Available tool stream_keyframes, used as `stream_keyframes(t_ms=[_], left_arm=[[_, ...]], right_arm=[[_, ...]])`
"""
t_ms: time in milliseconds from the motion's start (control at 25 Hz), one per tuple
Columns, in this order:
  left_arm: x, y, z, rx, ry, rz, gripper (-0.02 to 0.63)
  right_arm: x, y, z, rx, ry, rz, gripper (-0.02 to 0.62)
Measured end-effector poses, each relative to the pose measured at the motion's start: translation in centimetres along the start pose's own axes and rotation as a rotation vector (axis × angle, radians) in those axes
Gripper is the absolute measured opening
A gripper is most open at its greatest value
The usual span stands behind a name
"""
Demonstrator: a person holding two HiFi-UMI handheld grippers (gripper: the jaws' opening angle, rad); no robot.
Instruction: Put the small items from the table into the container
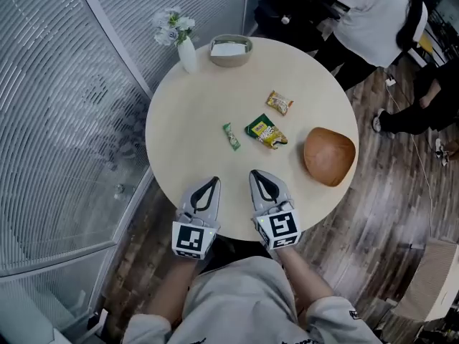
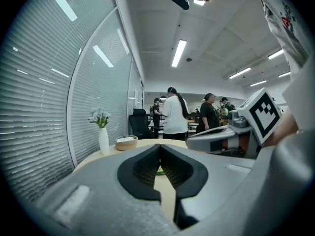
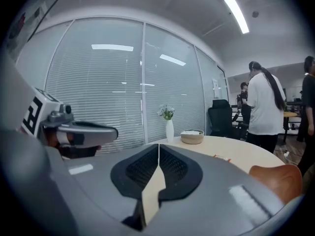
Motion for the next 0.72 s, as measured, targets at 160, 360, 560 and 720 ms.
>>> stream_keyframes(t_ms=[160,360,560,720], left_arm=[[-4.4,0.7,2.3,-0.064,0.065,0.053,0.017],[-8.1,0.8,4.2,0.013,0.099,0.095,0.025],[-9.2,0.6,4.6,0.053,0.139,0.132,0.025],[-9.2,-0.2,5.3,0.088,0.179,0.167,0.023]], right_arm=[[-7.6,-0.5,-2.9,0.035,0.030,0.093,0.049],[-15.7,-4.0,-4.9,0.066,0.081,0.276,0.089],[-21.4,-8.3,-5.7,0.068,0.122,0.458,0.124],[-23.7,-10.2,-5.8,0.054,0.147,0.542,0.135]])
Point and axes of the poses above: the fingertips, and each gripper's own axes: x backward along the fingers, z to its left, y out of its top, the point moved 7 cm from there along x, backward along the fingers, and after that the axes turned 15 degrees about z, right-handed, at the moved point
